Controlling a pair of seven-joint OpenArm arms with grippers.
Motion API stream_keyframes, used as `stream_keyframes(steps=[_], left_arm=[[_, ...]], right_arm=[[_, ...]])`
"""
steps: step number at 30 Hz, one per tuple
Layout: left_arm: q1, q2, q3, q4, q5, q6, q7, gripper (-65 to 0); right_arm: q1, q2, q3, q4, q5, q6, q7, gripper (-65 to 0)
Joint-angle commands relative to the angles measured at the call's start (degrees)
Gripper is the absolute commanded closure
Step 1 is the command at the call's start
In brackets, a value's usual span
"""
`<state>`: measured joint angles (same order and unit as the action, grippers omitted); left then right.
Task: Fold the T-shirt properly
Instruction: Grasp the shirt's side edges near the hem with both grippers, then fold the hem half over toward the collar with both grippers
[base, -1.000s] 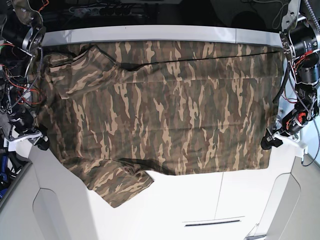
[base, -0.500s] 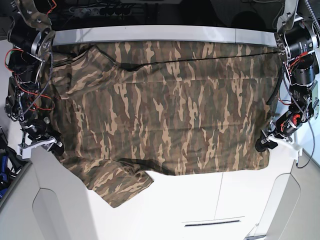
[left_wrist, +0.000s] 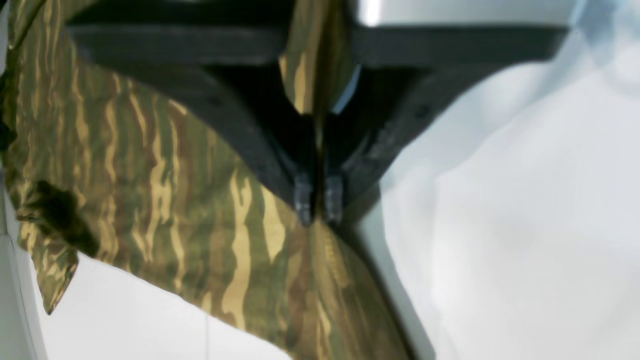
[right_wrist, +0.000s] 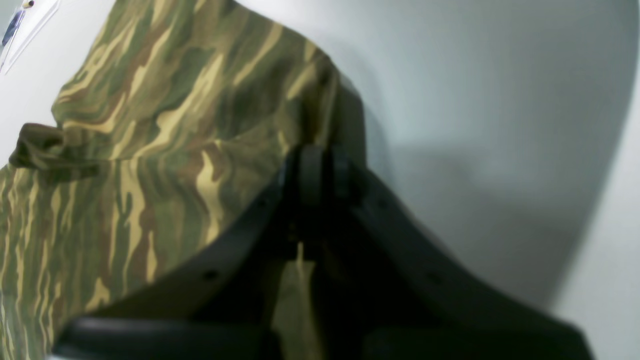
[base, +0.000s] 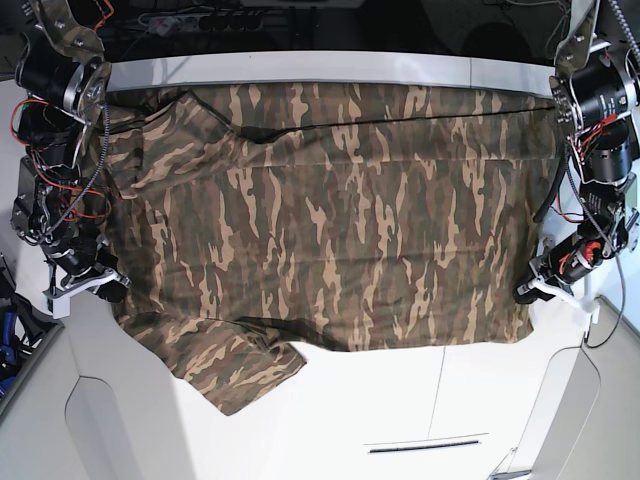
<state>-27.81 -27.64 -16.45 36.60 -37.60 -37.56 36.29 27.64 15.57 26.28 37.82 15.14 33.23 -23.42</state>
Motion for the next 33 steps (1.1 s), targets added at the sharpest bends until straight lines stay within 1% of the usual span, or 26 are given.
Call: stream_keyframes(steps=[1, 5, 7, 11, 15, 18, 23, 27, 30, 33], left_arm=[[-2.2, -1.1, -0.1, 0.8, -1.2, -2.3, -0.3, 0.0], [-2.6, -1.1, -0.1, 2.0, -1.2, -2.4, 4.8, 0.0], [-2.6, -1.1, -0.1, 3.0, -2.0, -2.4, 7.3, 0.0], [-2.4, -1.5, -0.1, 6.1, -5.9, -2.4, 11.5, 0.0], [-0.7, -2.9, -0.1, 11.4, -9.5, -2.4, 16.2, 0.0], [1.8, -4.2, -0.1, 14.9, -9.6, -2.4, 16.7, 0.0], [6.1, -5.8, -0.1, 21.4, -10.2, -2.4, 16.7, 0.0], [10.0, -6.1, -0.1, 28.9, -10.2, -2.4, 16.9, 0.0], [13.7, -7.0, -0.1, 34.2, -10.2, -2.4, 17.8, 0.0], [17.2, -8.2, -0.1, 38.6, -10.2, -2.4, 18.0, 0.0]], right_arm=[[1.5, 1.0, -0.1, 1.3, -0.1, 0.2, -1.4, 0.0], [1.5, 1.3, -0.1, 3.0, 0.0, 0.2, -5.6, 0.0], [1.4, 1.7, -0.1, 3.8, 2.0, 0.5, -7.4, 0.0], [1.2, 2.9, -0.1, 6.5, 5.1, 1.2, -11.5, 0.0], [0.2, 5.0, -0.1, 9.6, 9.8, 1.4, -15.7, 0.0], [-1.7, 6.4, -0.1, 12.5, 13.6, 1.6, -18.1, 0.0], [-5.2, 6.6, -0.1, 18.8, 17.4, 1.7, -20.8, 0.0], [-8.7, 6.7, -0.1, 24.8, 18.8, 1.6, -22.7, 0.0], [-12.2, 6.6, 0.0, 28.9, 20.5, 1.6, -23.6, 0.0], [-15.3, 6.6, 0.0, 32.3, 20.9, 1.5, -23.6, 0.0]])
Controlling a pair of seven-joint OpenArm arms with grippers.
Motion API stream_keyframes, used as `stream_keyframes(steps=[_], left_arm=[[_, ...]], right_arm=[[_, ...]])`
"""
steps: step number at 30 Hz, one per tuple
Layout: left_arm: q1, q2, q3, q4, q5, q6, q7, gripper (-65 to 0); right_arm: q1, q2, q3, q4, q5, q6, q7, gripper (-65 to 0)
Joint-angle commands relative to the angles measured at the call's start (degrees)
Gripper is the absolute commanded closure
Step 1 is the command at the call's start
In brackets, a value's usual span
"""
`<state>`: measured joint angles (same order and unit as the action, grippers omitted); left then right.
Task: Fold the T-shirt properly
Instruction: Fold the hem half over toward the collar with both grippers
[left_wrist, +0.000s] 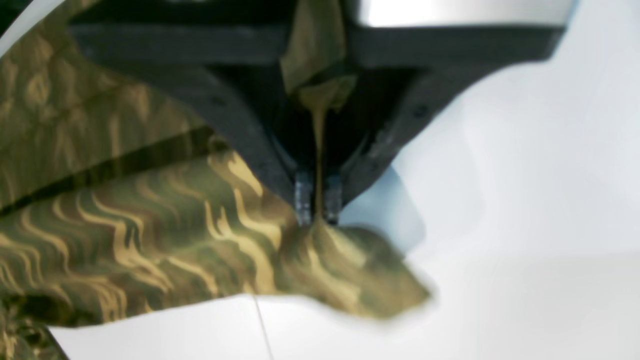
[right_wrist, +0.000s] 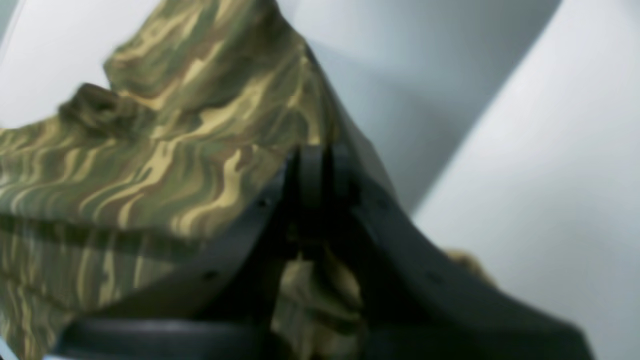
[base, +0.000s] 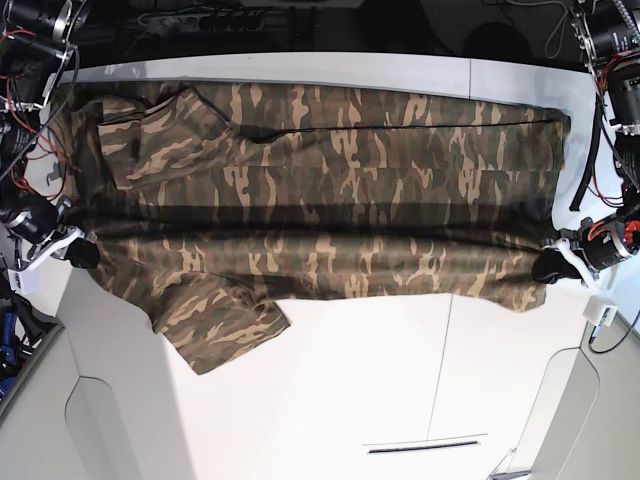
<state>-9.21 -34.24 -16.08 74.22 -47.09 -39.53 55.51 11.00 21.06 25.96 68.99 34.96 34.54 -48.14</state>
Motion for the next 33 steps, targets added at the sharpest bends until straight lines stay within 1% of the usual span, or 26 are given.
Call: stream_keyframes(steps=[1, 9, 13, 14, 15, 16, 17, 18, 19, 20, 25, 29, 32, 33], left_arm=[[-0.4, -1.9, -0.4, 2.0, -0.7, -0.5, -1.2, 0.0], [5.7, -2.2, -0.4, 3.3, -0.6, -0.5, -1.3, 0.0], [7.7, -1.9, -0.4, 3.3, 0.0, -0.5, -1.3, 0.0], [8.0, -1.7, -0.4, 3.3, 0.0, -0.5, -1.3, -2.8], [8.3, -1.8, -0.4, 3.3, -0.1, -0.5, -1.6, -9.5], [8.5, -1.8, -0.4, 3.3, -0.2, -0.5, -1.9, -17.1], [8.4, -1.8, -0.4, 3.3, -0.3, -0.5, -2.1, -24.4], [8.4, -1.8, -0.4, 3.3, -0.3, -0.5, -2.5, -29.8], [8.3, -1.8, -0.4, 3.3, -0.3, -0.5, -3.3, -32.7], [8.2, -1.8, -0.5, 3.3, -0.3, -0.5, -3.9, -33.2], [7.4, -2.0, -3.9, 3.3, -0.3, -0.5, -5.2, -33.1], [7.0, -2.0, -6.6, 3.3, 0.0, -0.5, -7.5, -33.1], [7.0, -1.8, -6.7, 3.3, 2.2, -0.2, -10.1, -33.2], [7.0, -1.6, -6.7, 3.3, 3.1, 0.5, -11.1, -33.2]], right_arm=[[0.4, 1.2, 0.3, 2.0, 1.1, 0.2, 1.2, 0.0], [-5.8, 1.8, 0.5, 3.5, 0.9, -0.3, 1.4, 0.0], [-7.4, 1.8, 0.5, 3.4, 0.3, -0.3, 2.1, 0.0], [-7.6, 1.8, 0.5, 3.3, -0.1, -0.5, 2.4, -5.2], [-7.8, 1.8, 0.5, 3.3, -0.2, -0.9, 2.8, -14.4], [-7.9, 1.8, 0.5, 3.3, -0.3, -0.9, 3.0, -22.2], [-7.8, 1.8, 0.6, 3.3, -0.3, -0.9, 3.0, -27.9], [-7.8, 1.9, 0.6, 3.3, -0.2, -0.9, 3.3, -31.4], [-7.8, 2.1, 0.6, 3.3, -0.1, -0.9, 3.8, -32.2], [-7.8, 2.4, 0.7, 3.3, -0.1, -0.9, 4.6, -32.1], [-7.1, 3.0, 3.5, 3.3, 0.0, -1.0, 8.5, -32.1], [-4.8, 2.9, 5.2, 3.3, -0.1, -1.2, 9.2, -32.1], [-3.2, 2.9, 5.2, 3.1, -0.2, -1.4, 11.0, -32.1], [-2.7, 2.8, 5.2, 3.0, -0.8, -1.4, 12.0, -32.1]])
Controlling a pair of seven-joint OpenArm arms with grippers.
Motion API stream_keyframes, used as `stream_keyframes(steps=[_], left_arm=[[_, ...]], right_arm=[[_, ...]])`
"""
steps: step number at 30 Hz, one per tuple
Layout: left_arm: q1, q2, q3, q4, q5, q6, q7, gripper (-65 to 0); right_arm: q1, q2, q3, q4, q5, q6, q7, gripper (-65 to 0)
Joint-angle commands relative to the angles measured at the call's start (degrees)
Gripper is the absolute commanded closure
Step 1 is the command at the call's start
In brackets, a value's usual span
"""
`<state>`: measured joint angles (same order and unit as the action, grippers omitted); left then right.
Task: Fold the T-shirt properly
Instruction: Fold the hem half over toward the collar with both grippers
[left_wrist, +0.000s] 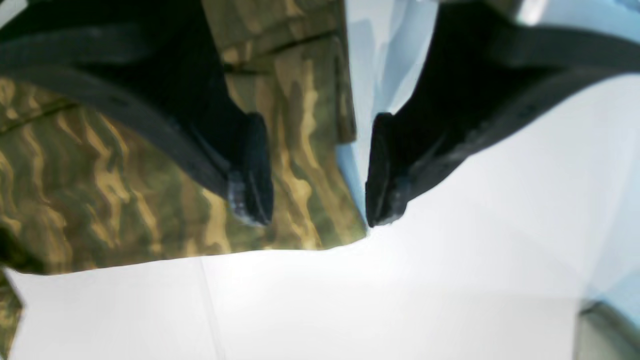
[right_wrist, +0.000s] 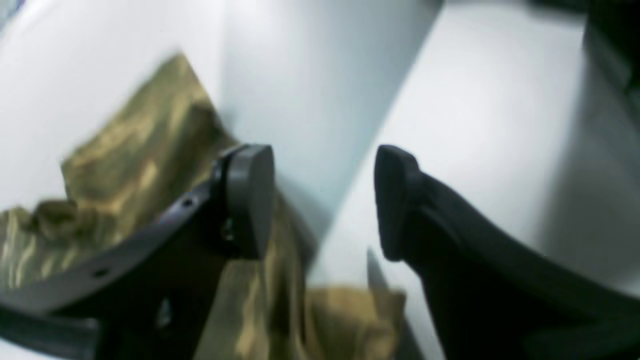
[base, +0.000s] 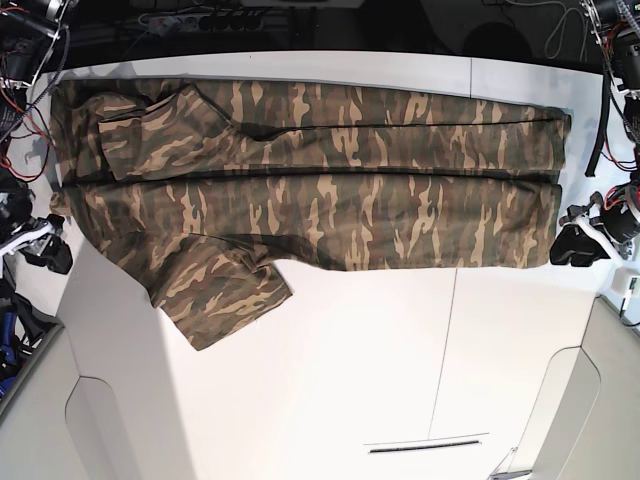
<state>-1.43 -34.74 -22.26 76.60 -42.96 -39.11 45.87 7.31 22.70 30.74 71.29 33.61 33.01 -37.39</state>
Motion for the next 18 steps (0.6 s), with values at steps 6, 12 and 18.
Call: stream_keyframes(steps=[6, 12, 18], left_arm=[[-1.5, -0.2, 0.7, -3.8, 2.1, 0.9, -10.0, -43.7], [-8.8, -0.2, 4.4, -16.4, 2.1, 0.7, -10.3, -43.7], [-14.1, -0.2, 9.9, -25.6, 2.1, -0.1, -9.9, -43.6]], right_arm=[[5.9, 0.9, -1.4, -4.4, -2.8, -0.3, 3.6, -32.1], [12.6, 0.9, -5.5, -16.8, -4.8, -0.2, 8.0, -32.2], [17.3, -1.6, -8.5, -27.3, -8.4, 0.2, 9.4, -32.2]])
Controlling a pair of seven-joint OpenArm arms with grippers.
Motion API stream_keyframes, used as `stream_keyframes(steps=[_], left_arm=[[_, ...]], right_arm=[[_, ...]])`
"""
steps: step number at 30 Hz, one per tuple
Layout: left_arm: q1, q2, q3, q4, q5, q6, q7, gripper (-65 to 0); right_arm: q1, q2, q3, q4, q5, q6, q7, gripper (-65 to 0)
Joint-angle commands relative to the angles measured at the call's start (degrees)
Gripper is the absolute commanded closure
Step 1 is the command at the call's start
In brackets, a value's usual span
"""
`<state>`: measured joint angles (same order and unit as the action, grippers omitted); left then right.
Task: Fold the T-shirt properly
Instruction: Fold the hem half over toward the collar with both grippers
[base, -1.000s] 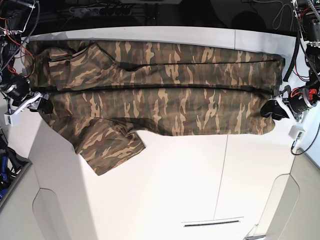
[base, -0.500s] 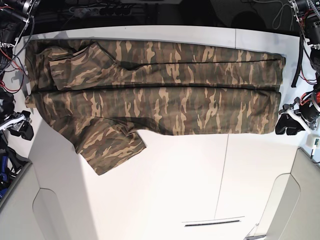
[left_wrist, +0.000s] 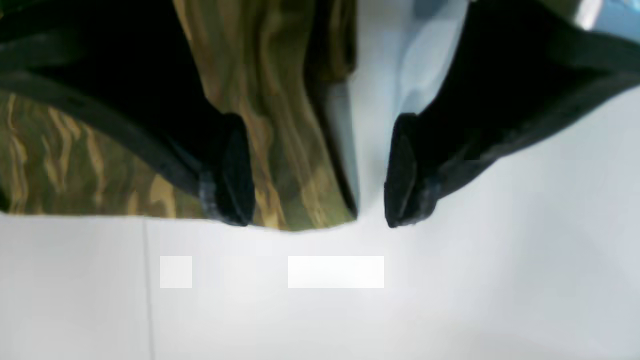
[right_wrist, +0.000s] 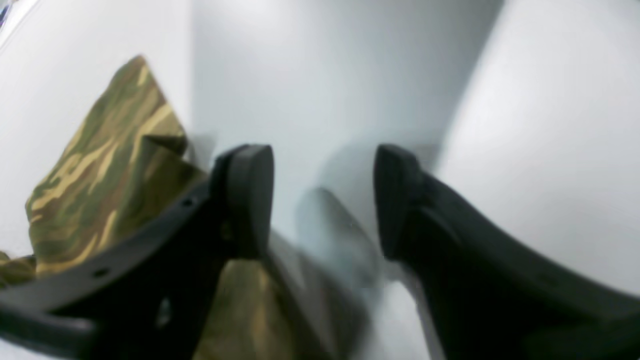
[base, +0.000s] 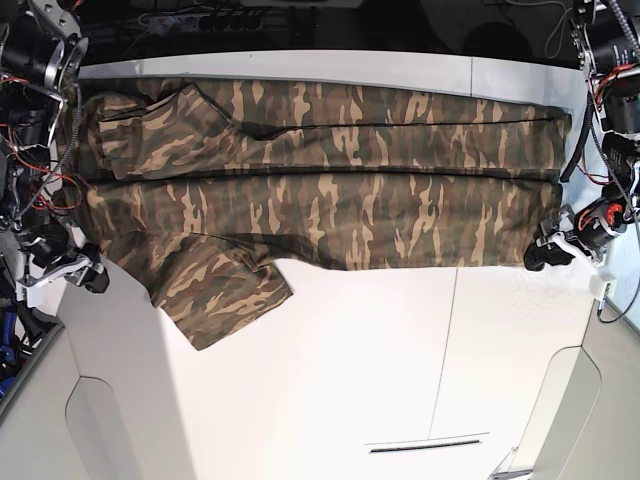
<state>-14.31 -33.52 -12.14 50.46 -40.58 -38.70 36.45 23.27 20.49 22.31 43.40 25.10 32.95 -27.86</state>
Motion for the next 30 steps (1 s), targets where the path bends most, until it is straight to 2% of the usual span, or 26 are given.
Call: stream_keyframes(steps=[1, 7, 14, 19, 21, 24, 25, 27, 30], left_arm=[[-1.4, -1.4, 0.5, 0.1, -0.3, -0.5, -0.4, -43.6], [-1.4, -1.4, 1.7, -0.2, -0.3, -0.5, 0.7, -43.6], [-1.4, -1.4, 1.7, -0.2, -0.9, -1.3, 7.2, -43.5], [-1.4, -1.4, 1.7, -0.2, -4.9, -1.3, 10.1, -42.3], [-1.4, -1.4, 1.7, -0.2, -7.3, -1.3, 11.0, -33.5], [-1.4, -1.4, 1.7, -0.2, -8.6, -1.3, 11.0, -14.7], [-1.4, -1.4, 1.7, -0.2, -8.6, -1.3, 11.0, -9.4], [-1.4, -1.4, 1.7, -0.2, -8.5, -1.3, 11.0, -0.8], [-1.4, -1.4, 1.7, -0.2, -8.5, -1.3, 11.0, 0.0]], right_arm=[[1.5, -0.1, -0.4, -0.3, 0.2, 0.3, -0.1, -32.2], [1.5, -4.4, -1.4, -1.4, -1.2, 1.0, 0.0, -32.2], [1.8, -8.1, -1.4, -1.3, -1.1, 1.6, 0.0, -32.1], [1.9, -10.4, -2.0, -1.4, -1.1, 1.6, -0.5, -32.1], [1.9, -10.9, -2.9, -1.4, -1.1, 1.5, -1.2, -32.1], [1.9, -10.8, -4.9, -1.4, -1.1, 1.3, -1.4, -31.6], [1.9, -10.8, -5.5, -1.4, -1.1, 1.3, -1.5, -29.4], [1.9, -10.8, -6.3, -1.3, -1.1, 1.3, -1.5, -19.6], [2.0, -10.8, -6.6, -1.2, -1.1, 1.3, -1.5, 0.0]])
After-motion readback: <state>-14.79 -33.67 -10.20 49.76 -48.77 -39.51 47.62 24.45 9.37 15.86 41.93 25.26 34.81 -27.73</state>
